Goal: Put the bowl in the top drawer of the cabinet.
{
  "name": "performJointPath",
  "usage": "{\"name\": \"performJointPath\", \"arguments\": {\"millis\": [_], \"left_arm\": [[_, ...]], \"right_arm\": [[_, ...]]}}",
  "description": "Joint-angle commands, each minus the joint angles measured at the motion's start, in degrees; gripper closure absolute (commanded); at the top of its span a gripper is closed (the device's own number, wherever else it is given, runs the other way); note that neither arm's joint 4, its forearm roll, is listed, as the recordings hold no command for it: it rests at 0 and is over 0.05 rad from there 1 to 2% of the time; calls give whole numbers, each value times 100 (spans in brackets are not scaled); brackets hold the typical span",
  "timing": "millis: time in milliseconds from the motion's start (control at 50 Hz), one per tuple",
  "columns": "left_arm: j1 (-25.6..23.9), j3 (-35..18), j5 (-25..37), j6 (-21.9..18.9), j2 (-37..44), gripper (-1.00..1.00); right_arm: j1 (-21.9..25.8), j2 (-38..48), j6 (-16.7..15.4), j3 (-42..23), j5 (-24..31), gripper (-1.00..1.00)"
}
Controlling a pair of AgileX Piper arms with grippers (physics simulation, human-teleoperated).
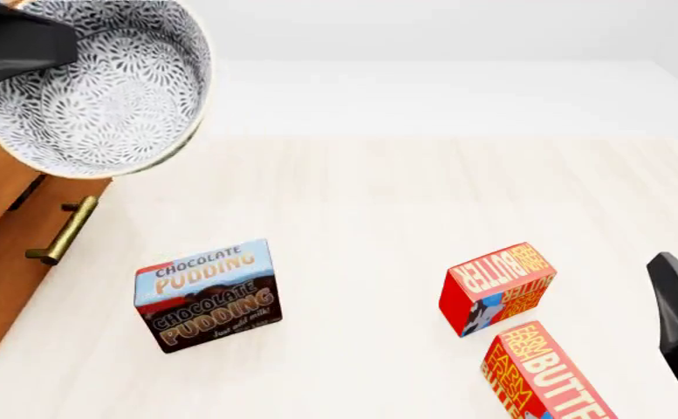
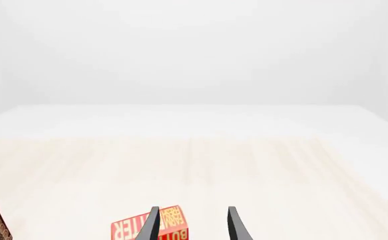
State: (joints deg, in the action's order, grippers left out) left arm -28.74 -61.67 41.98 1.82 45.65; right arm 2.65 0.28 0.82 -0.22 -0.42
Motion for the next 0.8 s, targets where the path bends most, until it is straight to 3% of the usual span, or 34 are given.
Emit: {"name": "performJointPath", "arguments": {"millis": [20, 340, 540, 800], "left_arm": [[361, -472, 147, -87, 81, 100], [751, -1057, 39, -19, 118, 100], [1179, -1497, -270, 305, 7, 100], [1579, -1610, -470, 403, -79, 100]], "right_arm": [[9, -1, 0, 0, -2, -100], [16, -4, 4, 0, -6, -100], [18, -9, 5, 0, -12, -100], [25, -13, 11, -1, -23, -100]]}}
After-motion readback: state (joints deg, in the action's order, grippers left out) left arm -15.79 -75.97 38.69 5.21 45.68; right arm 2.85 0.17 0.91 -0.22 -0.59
